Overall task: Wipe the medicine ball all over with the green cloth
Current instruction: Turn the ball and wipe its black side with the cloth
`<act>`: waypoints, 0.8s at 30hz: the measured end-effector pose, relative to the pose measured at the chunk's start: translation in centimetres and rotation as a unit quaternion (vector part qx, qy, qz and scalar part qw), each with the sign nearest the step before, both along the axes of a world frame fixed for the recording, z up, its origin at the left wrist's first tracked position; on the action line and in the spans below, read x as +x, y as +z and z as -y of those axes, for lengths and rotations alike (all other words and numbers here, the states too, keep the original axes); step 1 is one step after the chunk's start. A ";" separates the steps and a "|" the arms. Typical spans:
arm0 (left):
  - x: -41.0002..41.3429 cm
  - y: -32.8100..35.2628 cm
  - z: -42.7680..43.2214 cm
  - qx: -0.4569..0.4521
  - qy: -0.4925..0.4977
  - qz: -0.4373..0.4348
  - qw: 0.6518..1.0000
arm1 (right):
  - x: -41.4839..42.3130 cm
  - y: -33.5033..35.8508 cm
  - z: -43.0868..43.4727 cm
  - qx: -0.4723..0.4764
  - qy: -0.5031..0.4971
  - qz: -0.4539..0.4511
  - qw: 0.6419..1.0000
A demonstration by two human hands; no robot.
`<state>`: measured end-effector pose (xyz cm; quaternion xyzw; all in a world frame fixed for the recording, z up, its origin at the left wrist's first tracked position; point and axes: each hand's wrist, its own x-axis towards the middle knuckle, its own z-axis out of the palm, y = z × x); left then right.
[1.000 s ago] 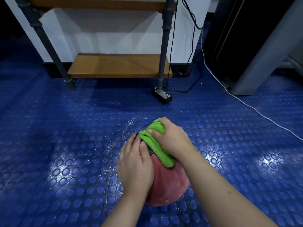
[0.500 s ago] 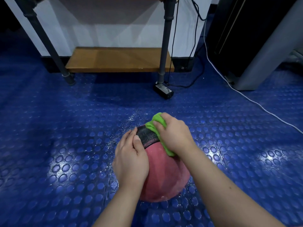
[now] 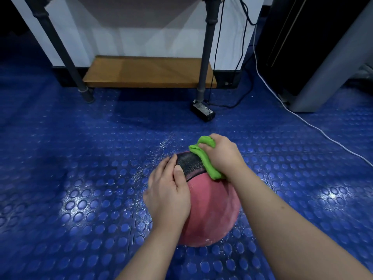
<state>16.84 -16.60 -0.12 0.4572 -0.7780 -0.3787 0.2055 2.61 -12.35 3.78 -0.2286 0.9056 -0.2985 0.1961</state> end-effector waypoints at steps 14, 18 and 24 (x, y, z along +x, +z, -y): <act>0.0 0.0 1.0 0.004 0.009 0.014 1.000 | 2.9 1.0 3.1 0.022 0.174 -0.115 0.978; 0.4 0.0 0.4 -0.017 -0.014 0.001 1.000 | 0.7 0.6 3.3 0.044 0.120 -0.054 0.990; 0.2 -0.1 -0.4 -0.047 -0.023 0.006 0.999 | -1.8 -0.8 2.1 0.040 0.020 0.005 0.999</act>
